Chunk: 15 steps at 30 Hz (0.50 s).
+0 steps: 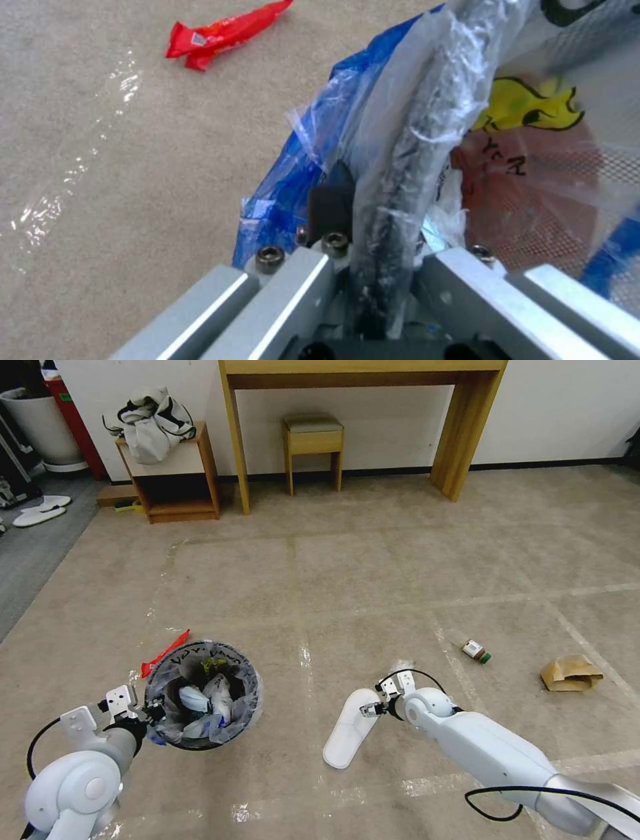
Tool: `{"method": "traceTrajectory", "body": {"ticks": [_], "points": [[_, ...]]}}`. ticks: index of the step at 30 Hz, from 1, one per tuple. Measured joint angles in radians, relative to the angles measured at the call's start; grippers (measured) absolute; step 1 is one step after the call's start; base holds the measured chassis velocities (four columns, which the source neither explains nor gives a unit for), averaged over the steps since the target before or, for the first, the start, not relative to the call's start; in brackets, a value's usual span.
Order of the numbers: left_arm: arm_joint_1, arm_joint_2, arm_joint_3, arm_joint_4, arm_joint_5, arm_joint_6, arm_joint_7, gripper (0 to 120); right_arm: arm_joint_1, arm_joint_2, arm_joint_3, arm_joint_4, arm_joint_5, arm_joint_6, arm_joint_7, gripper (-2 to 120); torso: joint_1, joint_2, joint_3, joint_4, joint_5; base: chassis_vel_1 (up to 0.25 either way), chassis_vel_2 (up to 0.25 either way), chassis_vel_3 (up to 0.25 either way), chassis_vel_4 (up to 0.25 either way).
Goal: Pick up the trash bin and place the garbage on the floor into it.
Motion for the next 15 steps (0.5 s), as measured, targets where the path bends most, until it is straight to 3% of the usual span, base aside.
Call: {"method": "traceTrajectory", "body": {"ticks": [4,9,15], "points": [[0.005,-0.009,-0.001,-0.004,0.009,0.000,0.003,0,0.011,0.005,-0.013,-0.005,0.126,-0.092,0.107,100,0.000,0.000,0.000,-0.0002,-0.0001,0.000,0.000,0.000,0.000],[0.003,-0.017,-0.007,-0.008,0.011,-0.001,0.004,0,0.033,0.031,-0.029,-0.036,0.221,-0.127,0.166,100,0.000,0.000,0.000,-0.0003,-0.0005,0.000,0.000,0.000,0.000],[0.016,-0.021,-0.025,-0.025,0.012,-0.001,0.013,0,0.053,0.165,0.009,-0.101,0.287,-0.120,0.210,100,0.000,0.000,0.000,0.0005,0.0001,0.000,0.000,0.000,0.000]]}}
